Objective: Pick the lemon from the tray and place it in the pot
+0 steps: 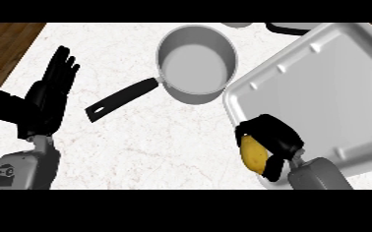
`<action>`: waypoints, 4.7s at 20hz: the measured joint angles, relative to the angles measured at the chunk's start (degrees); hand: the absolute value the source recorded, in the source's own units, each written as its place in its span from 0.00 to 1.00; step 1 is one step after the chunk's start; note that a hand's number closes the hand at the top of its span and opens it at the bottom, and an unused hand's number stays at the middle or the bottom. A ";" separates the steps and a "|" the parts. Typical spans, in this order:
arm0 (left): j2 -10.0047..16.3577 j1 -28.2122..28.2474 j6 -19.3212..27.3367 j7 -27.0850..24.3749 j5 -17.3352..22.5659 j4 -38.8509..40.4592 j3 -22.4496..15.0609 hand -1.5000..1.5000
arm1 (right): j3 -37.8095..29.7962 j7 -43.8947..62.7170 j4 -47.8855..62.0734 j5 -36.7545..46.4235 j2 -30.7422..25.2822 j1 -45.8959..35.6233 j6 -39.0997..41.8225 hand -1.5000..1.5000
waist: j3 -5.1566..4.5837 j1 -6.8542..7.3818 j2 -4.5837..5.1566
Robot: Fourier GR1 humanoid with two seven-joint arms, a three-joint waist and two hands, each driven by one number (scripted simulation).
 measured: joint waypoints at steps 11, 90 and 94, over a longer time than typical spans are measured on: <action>-0.01 0.08 1.20 0.19 -0.52 0.73 0.87 0.50 | 28.20 23.83 -20.97 2.98 16.80 3.06 -13.64 1.00 | 0.93 -2.80 -0.45; -1.27 0.35 0.11 0.09 -1.62 -0.10 2.86 0.50 | -8.24 -0.52 31.52 -57.21 6.86 -34.57 -31.06 0.00 | 1.11 -3.56 1.06; -1.19 0.71 -0.25 0.85 -1.39 -1.59 3.01 0.50 | -10.39 -2.52 31.85 -56.52 4.62 -32.78 -27.10 0.00 | 1.12 -3.49 1.07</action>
